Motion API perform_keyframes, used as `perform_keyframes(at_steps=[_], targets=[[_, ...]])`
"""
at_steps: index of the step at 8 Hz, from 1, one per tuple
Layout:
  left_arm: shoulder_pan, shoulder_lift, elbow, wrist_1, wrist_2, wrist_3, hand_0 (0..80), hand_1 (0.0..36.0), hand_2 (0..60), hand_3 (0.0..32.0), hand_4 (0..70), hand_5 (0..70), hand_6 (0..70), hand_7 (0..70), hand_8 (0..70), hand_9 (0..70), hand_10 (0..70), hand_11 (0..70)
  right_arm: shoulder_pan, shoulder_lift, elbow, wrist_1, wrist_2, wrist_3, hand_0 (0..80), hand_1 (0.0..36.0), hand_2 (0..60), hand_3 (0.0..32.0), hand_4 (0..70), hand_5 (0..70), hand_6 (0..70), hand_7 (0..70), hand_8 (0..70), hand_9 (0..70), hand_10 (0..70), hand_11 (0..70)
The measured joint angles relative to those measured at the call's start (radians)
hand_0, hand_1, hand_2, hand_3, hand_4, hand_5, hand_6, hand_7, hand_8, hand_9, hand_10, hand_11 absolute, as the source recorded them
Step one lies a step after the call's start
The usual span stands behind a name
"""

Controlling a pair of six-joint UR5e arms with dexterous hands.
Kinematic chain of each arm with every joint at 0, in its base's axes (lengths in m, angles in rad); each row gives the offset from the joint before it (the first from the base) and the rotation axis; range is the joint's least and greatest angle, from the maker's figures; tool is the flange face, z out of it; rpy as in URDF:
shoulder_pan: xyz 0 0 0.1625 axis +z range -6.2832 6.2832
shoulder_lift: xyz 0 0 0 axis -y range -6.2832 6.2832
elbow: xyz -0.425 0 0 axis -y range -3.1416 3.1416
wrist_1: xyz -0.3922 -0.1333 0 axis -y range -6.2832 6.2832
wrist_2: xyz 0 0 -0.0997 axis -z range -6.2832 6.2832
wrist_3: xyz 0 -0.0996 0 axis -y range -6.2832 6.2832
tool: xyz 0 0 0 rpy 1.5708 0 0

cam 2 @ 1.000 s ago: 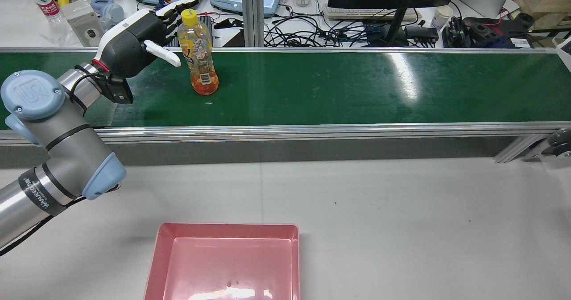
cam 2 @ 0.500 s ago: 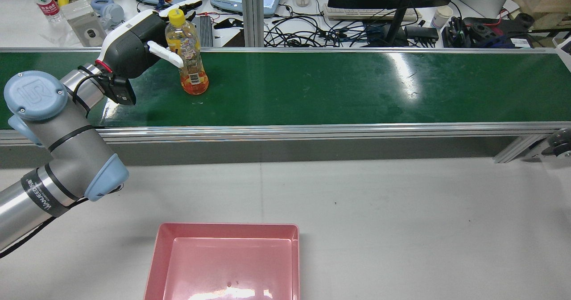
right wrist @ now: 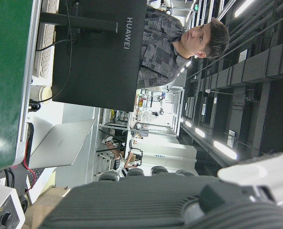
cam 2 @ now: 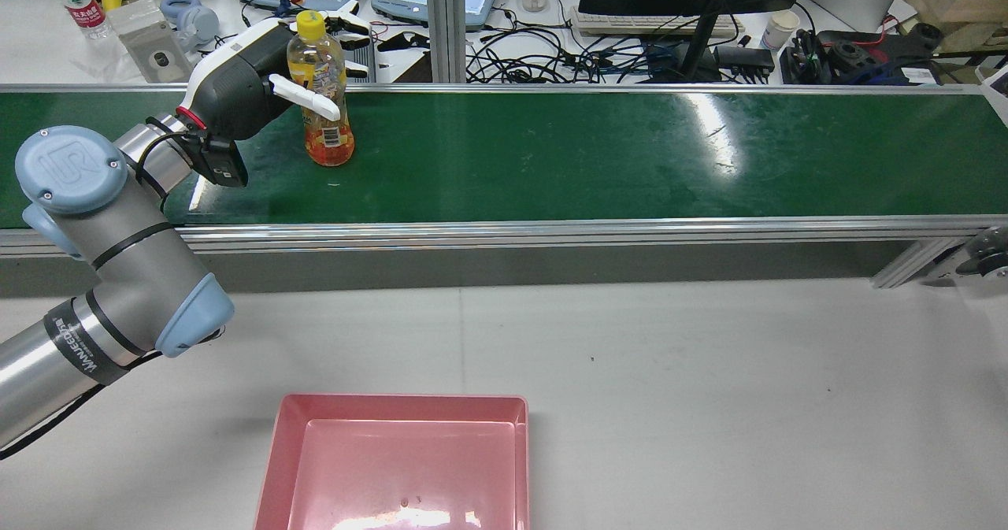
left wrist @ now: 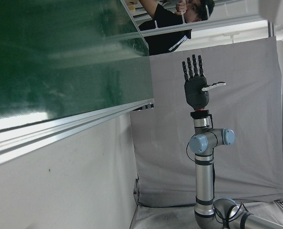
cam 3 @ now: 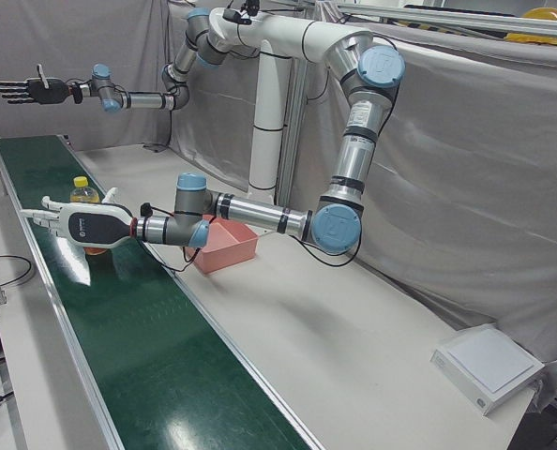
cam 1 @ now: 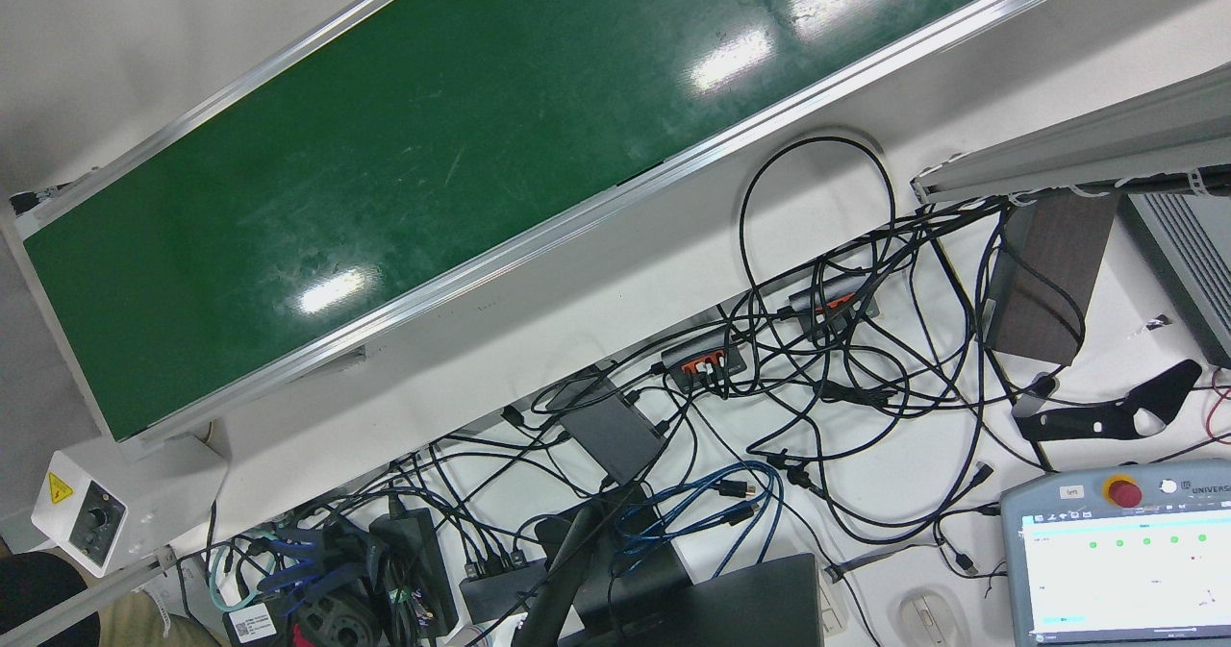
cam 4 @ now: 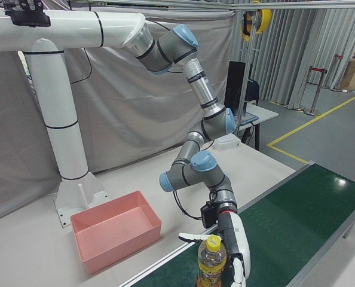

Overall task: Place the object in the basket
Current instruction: 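Close the left hand fingers around the juice bottle's upper body, then lift the bottle off the belt and carry it over the pink basket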

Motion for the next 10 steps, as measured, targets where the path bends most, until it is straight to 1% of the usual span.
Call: perform_keyframes(at_steps=[1,2,3,4,5,6,7,8,9,10], targets=[[0.0,-0.017,-0.003,0.026,-0.001,0.0,67.5,24.2,53.8,0.0,54.5,70.0,66.9,70.0,70.0,70.0,70.0,70.0,0.0,0.0,0.0,0.0,0.0,0.0,0.0,0.0,0.0,0.0,0.0,0.0,0.0,0.0,0.0,0.0,0.0,0.0],[-0.001,-0.039,-0.004,0.067,-0.001,0.001,60.3,25.3,60.0,0.0,49.7,70.0,67.6,70.0,70.0,70.0,70.0,70.0,0.0,0.0,0.0,0.0,0.0,0.0,0.0,0.0,0.0,0.0,0.0,0.0,0.0,0.0,0.0,0.0,0.0,0.0],[-0.001,-0.058,-0.005,0.106,-0.001,0.002,58.5,24.0,60.0,0.0,46.7,70.0,65.7,70.0,70.0,70.0,70.0,70.0,0.0,0.0,0.0,0.0,0.0,0.0,0.0,0.0,0.0,0.0,0.0,0.0,0.0,0.0,0.0,0.0,0.0,0.0],[-0.002,-0.068,-0.008,0.127,-0.001,0.003,58.4,22.3,60.0,0.0,45.8,70.0,64.3,70.0,70.0,70.0,70.0,70.0,0.0,0.0,0.001,0.0,0.0,0.0,0.0,0.0,0.0,0.0,0.0,0.0,0.0,0.0,0.0,0.0,0.0,0.0],[-0.002,-0.072,-0.012,0.134,0.0,0.003,58.1,21.4,58.4,0.0,43.2,70.0,62.1,70.0,70.0,70.0,70.0,70.0,0.0,0.0,0.001,0.0,0.0,0.0,0.0,0.0,0.0,0.0,0.0,0.0,0.0,0.0,0.0,0.0,0.0,0.0],[0.0,-0.073,-0.018,0.138,0.0,0.003,58.3,20.9,54.8,0.0,42.6,70.0,60.6,70.0,70.0,70.0,70.0,70.0,0.0,0.0,0.001,0.0,0.0,0.0,0.0,0.0,0.0,0.0,0.0,0.0,0.0,0.0,0.0,0.0,0.0,0.0],[0.003,-0.072,-0.029,0.138,0.003,0.003,58.9,19.9,47.0,0.0,40.9,70.0,57.8,70.0,70.0,70.0,70.0,70.0,0.0,0.0,0.001,0.0,0.0,0.0,0.0,0.0,0.0,0.0,0.0,0.0,0.0,0.0,0.0,0.0,0.0,0.0],[0.012,-0.068,-0.059,0.138,0.006,0.003,58.6,19.7,45.8,0.0,39.5,70.0,56.4,70.0,70.0,70.0,70.0,70.0,0.0,0.0,0.001,0.0,0.0,0.0,0.0,0.0,0.0,0.0,0.0,0.0,0.0,0.0,0.0,0.0,0.0,0.0],[0.03,-0.057,-0.109,0.145,0.009,0.003,58.6,19.6,45.6,0.0,38.9,70.0,56.0,70.0,70.0,70.0,70.0,70.0,0.0,0.0,0.001,0.0,0.0,0.0,0.0,0.0,0.0,0.0,0.0,0.0,0.0,0.0,0.0,0.0,0.0,0.0],[0.055,-0.032,-0.177,0.163,0.01,0.004,58.8,19.7,44.4,0.0,37.7,70.0,54.6,70.0,70.0,70.0,70.0,70.0,0.0,0.0,0.002,0.0,0.0,0.0,0.0,0.0,0.0,0.0,0.0,0.0,0.0,0.0,0.0,0.0,0.0,0.0]])
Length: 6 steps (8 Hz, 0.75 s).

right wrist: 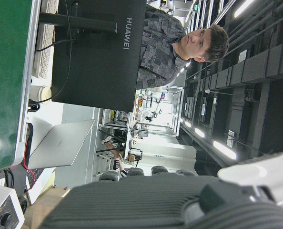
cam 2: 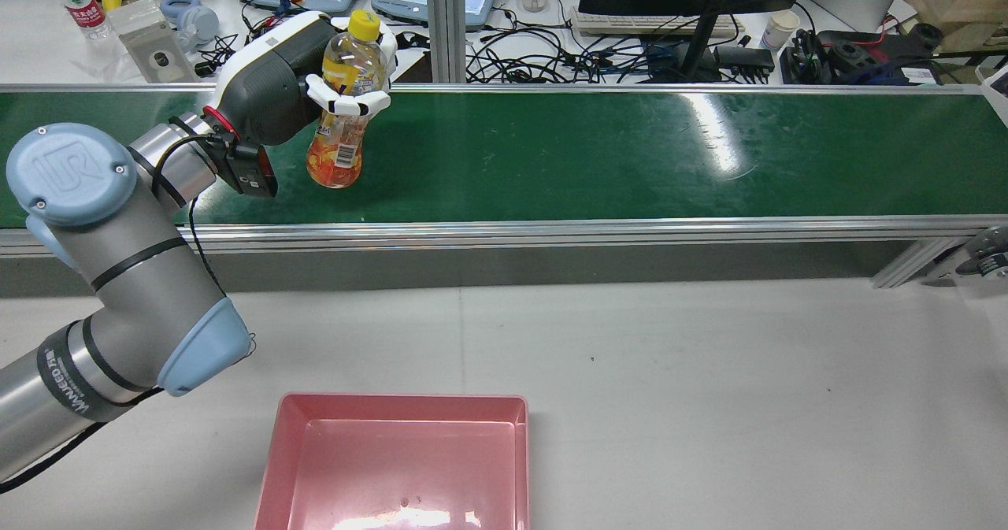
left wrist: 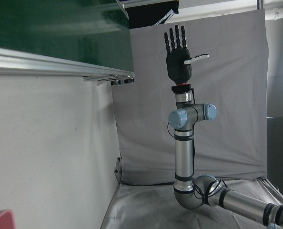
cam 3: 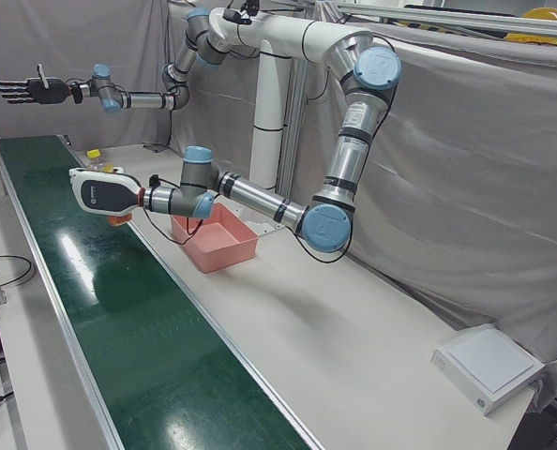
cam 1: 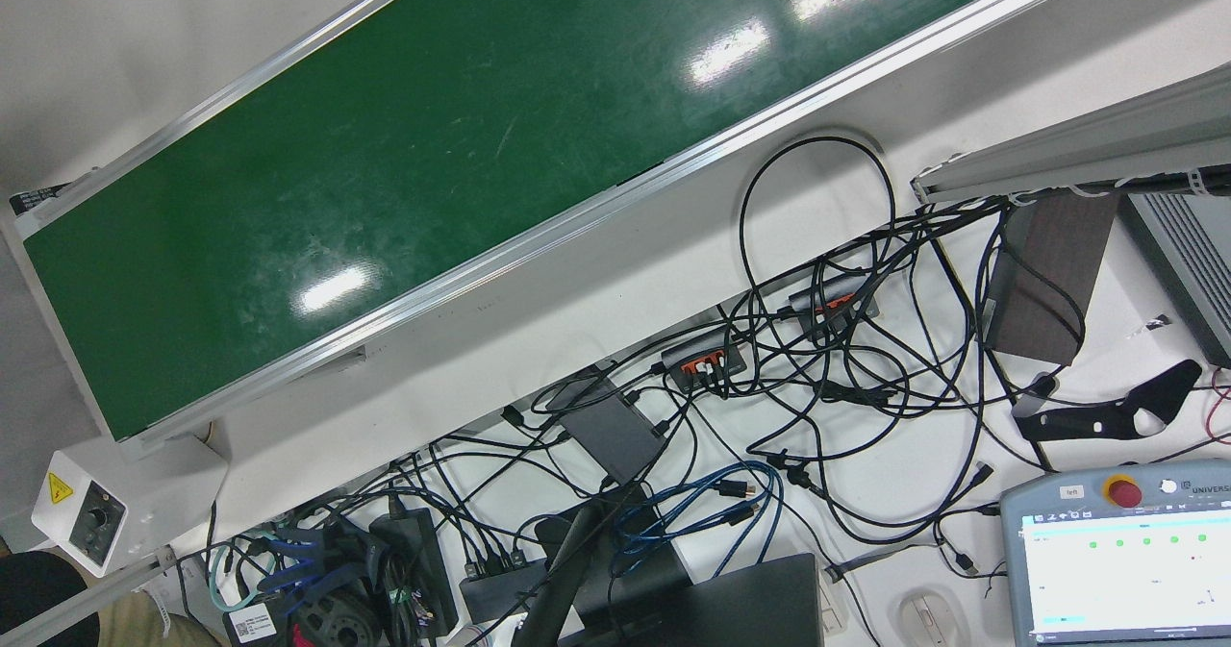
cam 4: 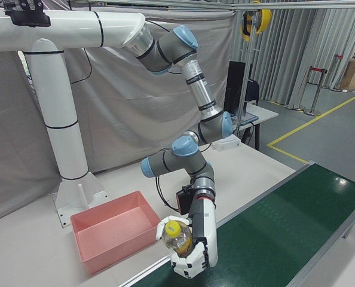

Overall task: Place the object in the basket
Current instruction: 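Lift the bottle off the belt and carry it over the pink basket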

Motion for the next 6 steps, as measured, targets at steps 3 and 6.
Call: perform_keyframes(at_steps=[3,6], targets=[[0.111,0.144,-0.257,0.076,0.001,0.04,59.8,18.7,37.3,0.0,37.0,70.0,53.4,70.0,70.0,70.0,70.0,70.0,0.0,0.0,0.0,0.0,0.0,0.0,0.0,0.0,0.0,0.0,0.0,0.0,0.0,0.0,0.0,0.0,0.0,0.0],[0.252,0.229,-0.444,0.167,-0.001,0.146,61.3,19.0,31.6,0.0,34.9,70.0,48.7,68.9,70.0,70.0,70.0,70.0,0.0,0.0,0.0,0.0,0.0,0.0,0.0,0.0,0.0,0.0,0.0,0.0,0.0,0.0,0.0,0.0,0.0,0.0]])
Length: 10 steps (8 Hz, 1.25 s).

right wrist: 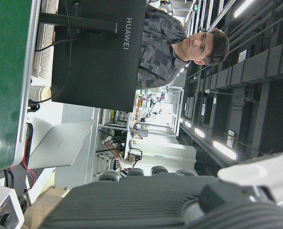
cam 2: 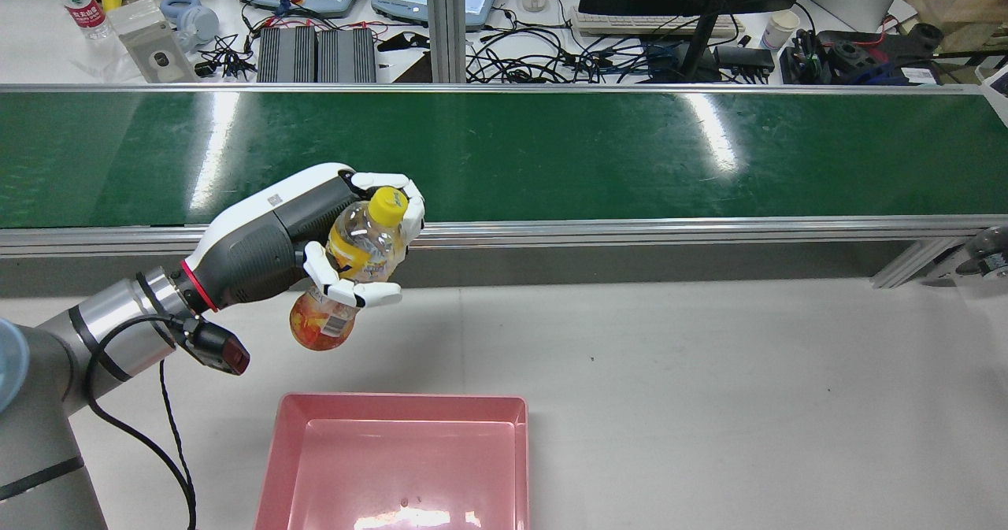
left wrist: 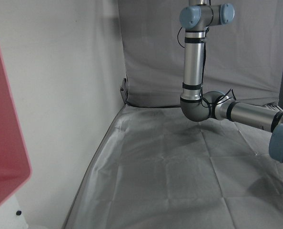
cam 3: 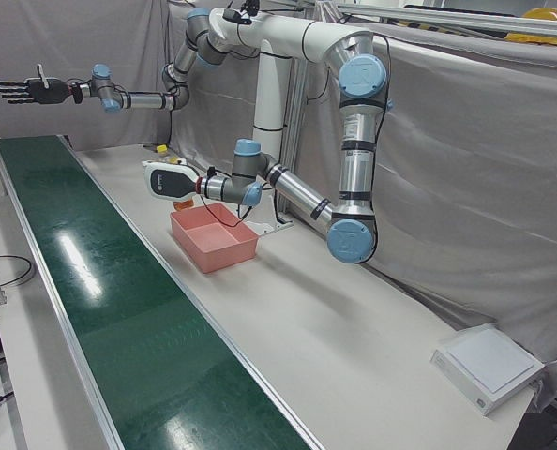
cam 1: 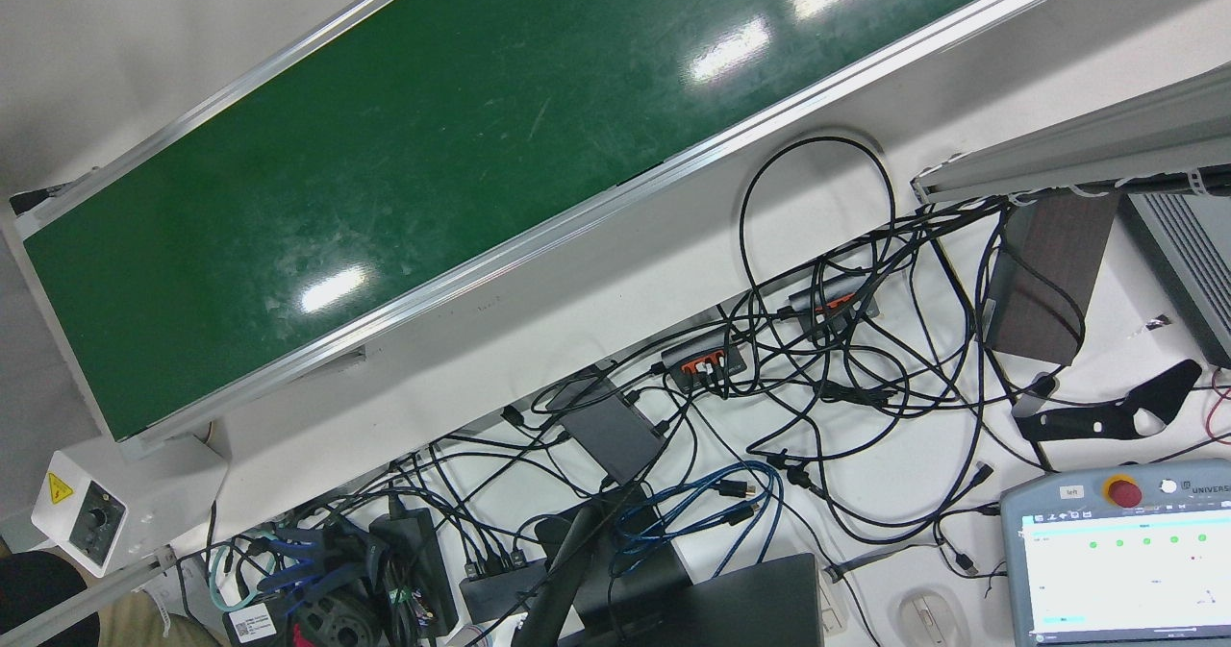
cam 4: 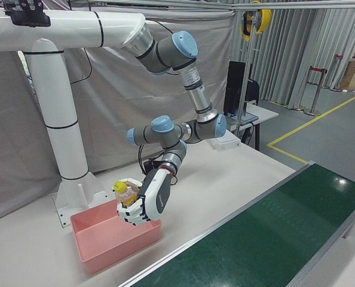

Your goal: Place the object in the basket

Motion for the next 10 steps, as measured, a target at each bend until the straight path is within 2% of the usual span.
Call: perform_keyframes(at_steps=[1,2,4,5,6,7,8,9,10], targets=[[0.042,0.008,-0.019,0.012,-0.001,0.022,60.7,18.5,30.7,0.0,35.1,70.0,48.1,68.5,70.0,70.0,70.0,70.0,0.0,0.0,0.0,0.0,0.0,-0.001,0.0,0.0,0.0,0.0,0.0,0.0,0.0,0.0,0.0,0.0,0.0,0.0],[0.071,0.032,-0.033,0.019,-0.004,0.035,61.2,17.5,23.3,0.0,35.4,70.0,46.3,66.2,70.0,70.0,70.0,70.0,0.0,0.0,0.0,0.0,0.0,-0.001,0.0,0.0,0.0,0.0,0.0,0.0,0.0,0.0,0.0,0.0,0.0,0.0],[0.121,0.087,-0.059,0.021,-0.008,0.044,61.0,15.8,15.5,0.0,34.4,70.0,43.8,63.0,68.3,70.0,70.0,70.0,0.0,0.0,0.0,0.0,0.0,0.0,0.0,0.0,0.0,0.0,0.0,0.0,0.0,0.0,0.0,0.0,0.0,0.0],[0.143,0.109,-0.064,0.021,-0.009,0.046,61.8,13.9,3.2,0.0,33.6,70.0,38.8,57.5,62.8,70.0,70.0,70.0,0.0,0.0,-0.001,0.0,0.0,0.0,0.0,0.0,0.0,0.0,0.0,0.0,0.0,0.0,0.0,0.0,0.0,0.0],[0.165,0.124,-0.066,0.02,-0.01,0.049,58.7,9.8,0.0,0.0,30.0,70.0,26.1,44.5,49.8,67.2,70.0,70.0,0.0,0.0,-0.001,0.0,0.0,-0.001,0.0,0.0,0.0,0.0,0.0,0.0,0.0,0.0,0.0,0.0,0.0,0.0],[0.175,0.135,-0.069,0.019,-0.01,0.051,54.0,4.6,0.0,0.0,24.5,60.0,14.2,29.5,31.0,43.1,49.0,69.8,0.0,0.0,-0.001,0.0,0.0,-0.001,0.0,0.0,0.0,0.0,0.0,0.0,0.0,0.0,0.0,0.0,0.0,0.0],[0.18,0.143,-0.071,0.019,-0.01,0.054,53.4,1.8,0.0,0.0,18.3,44.8,8.1,17.9,21.2,28.7,37.0,53.0,0.0,0.0,-0.001,0.0,0.0,-0.001,0.0,0.0,0.0,0.0,0.0,0.0,0.0,0.0,0.0,0.0,0.0,0.0],[0.181,0.154,-0.078,0.02,-0.01,0.055,52.8,1.8,0.0,0.0,15.1,31.2,3.2,6.9,12.8,15.0,22.1,33.0,0.0,0.0,-0.002,0.0,0.0,0.0,0.0,0.0,0.0,0.0,0.0,0.0,0.0,0.0,0.0,0.0,0.0,0.0],[0.183,0.172,-0.089,0.016,-0.011,0.055,52.1,1.2,0.0,0.0,13.4,24.7,1.5,4.7,9.4,10.1,15.8,23.9,0.0,0.0,-0.002,0.0,0.0,0.0,0.0,0.0,0.0,0.0,0.0,0.0,0.0,0.0,0.0,0.0,0.0,0.0]])
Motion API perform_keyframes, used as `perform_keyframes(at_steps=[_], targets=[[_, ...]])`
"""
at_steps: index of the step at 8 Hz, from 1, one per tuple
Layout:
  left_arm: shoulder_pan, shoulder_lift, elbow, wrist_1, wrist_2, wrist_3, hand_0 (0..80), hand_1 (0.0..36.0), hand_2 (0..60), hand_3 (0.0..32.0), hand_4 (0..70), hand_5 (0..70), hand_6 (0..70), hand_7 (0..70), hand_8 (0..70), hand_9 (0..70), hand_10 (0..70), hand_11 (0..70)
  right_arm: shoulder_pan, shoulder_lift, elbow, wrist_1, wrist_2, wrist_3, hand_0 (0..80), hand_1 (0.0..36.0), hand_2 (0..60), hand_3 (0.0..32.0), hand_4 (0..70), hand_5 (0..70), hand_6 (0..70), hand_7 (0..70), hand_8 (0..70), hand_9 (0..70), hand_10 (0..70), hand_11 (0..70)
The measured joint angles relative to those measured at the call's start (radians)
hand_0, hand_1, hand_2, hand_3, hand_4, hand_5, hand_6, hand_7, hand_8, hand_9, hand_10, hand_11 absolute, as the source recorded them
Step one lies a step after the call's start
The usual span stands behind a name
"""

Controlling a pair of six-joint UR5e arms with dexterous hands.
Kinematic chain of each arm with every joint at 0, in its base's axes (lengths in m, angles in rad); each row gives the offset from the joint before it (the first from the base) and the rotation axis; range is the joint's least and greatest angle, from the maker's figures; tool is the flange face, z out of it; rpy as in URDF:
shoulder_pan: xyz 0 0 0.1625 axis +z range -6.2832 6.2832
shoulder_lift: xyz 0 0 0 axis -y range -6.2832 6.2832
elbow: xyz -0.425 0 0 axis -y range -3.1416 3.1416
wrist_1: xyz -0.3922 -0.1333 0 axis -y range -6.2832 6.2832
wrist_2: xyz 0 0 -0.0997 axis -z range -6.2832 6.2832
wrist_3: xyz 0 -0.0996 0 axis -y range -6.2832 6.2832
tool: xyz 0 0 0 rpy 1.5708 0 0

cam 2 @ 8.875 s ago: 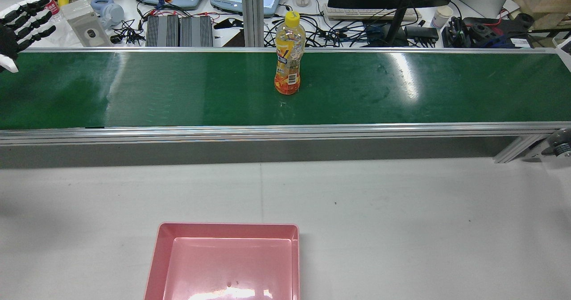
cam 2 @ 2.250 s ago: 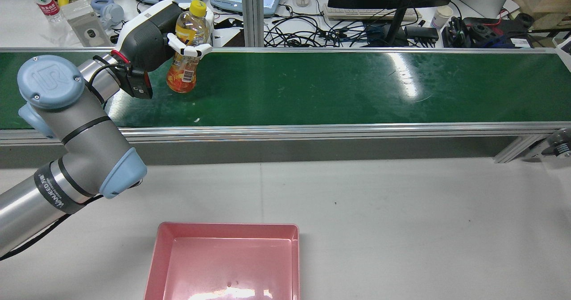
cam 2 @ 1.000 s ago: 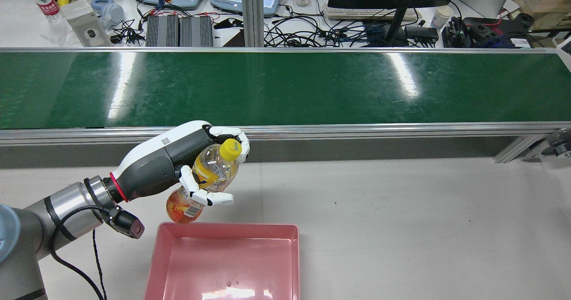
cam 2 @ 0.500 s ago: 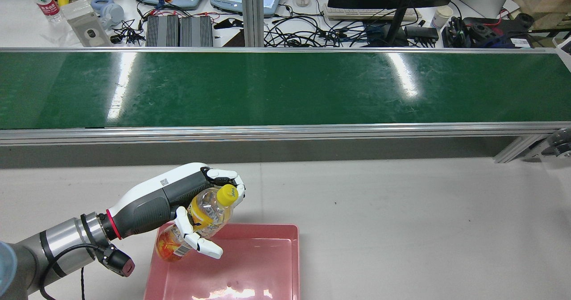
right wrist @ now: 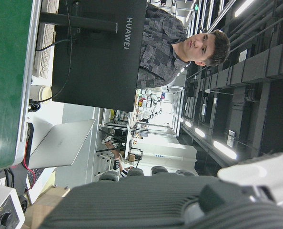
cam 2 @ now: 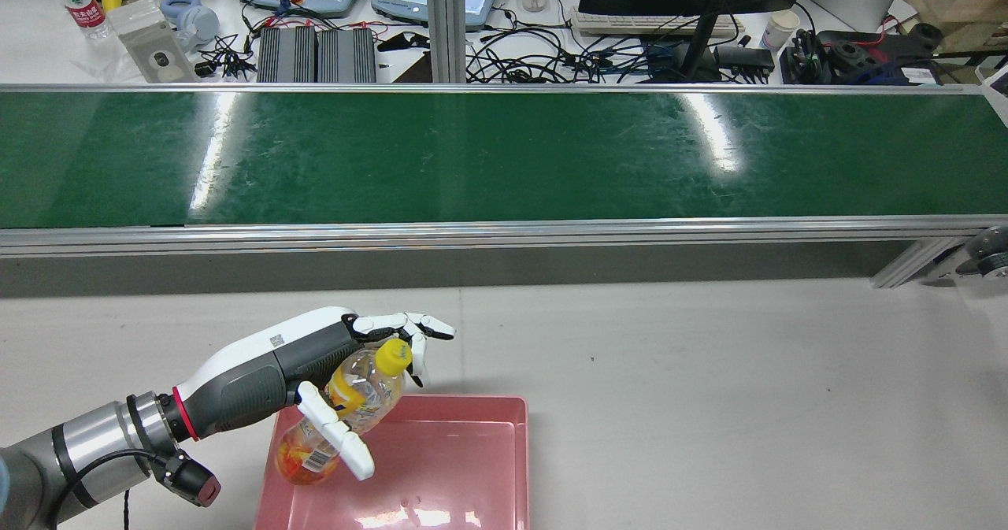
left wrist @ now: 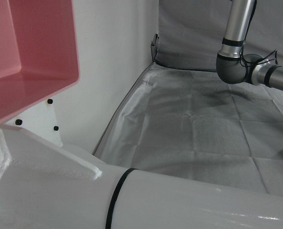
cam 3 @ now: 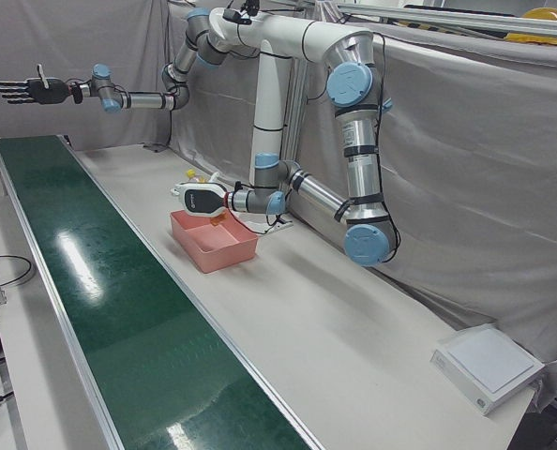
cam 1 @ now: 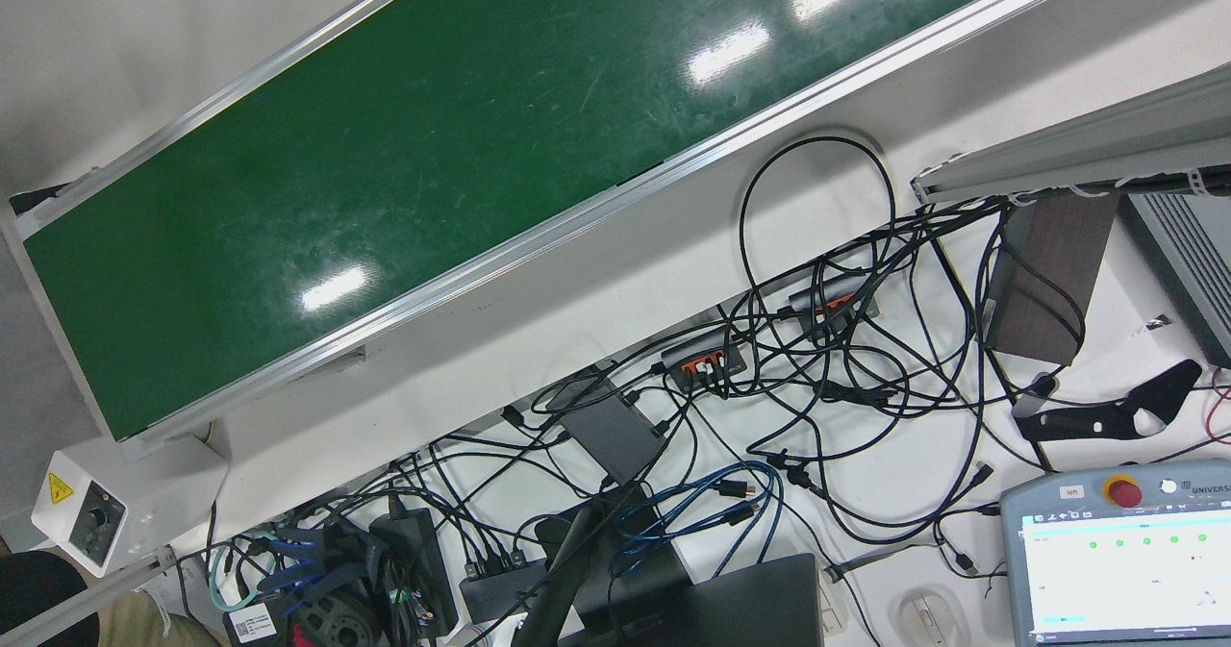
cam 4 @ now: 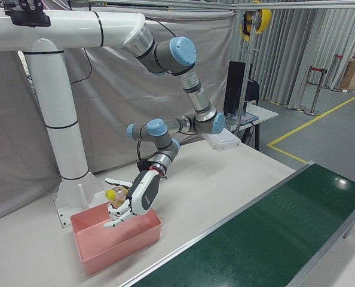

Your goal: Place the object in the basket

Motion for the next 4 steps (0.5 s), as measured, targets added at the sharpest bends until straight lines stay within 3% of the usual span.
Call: perform_keyframes(at_steps=[2,4], targets=[[0.005,0.025,-0.012,-0.031,0.0,0.001,52.1,0.4,0.0,3.2,8.9,13.4,0.0,1.2,4.8,3.5,8.9,14.0,0.0,0.0,0.0,0.0,0.0,0.0,0.0,0.0,0.0,0.0,0.0,0.0,0.0,0.0,0.0,0.0,0.0,0.0],[0.012,0.043,-0.013,-0.076,0.001,0.001,52.6,0.4,0.0,4.6,7.6,11.8,0.0,0.6,4.3,3.3,7.4,11.7,0.0,0.0,0.0,0.0,0.0,0.0,0.0,0.0,0.0,0.0,0.0,0.0,0.0,0.0,0.0,0.0,0.0,0.0]])
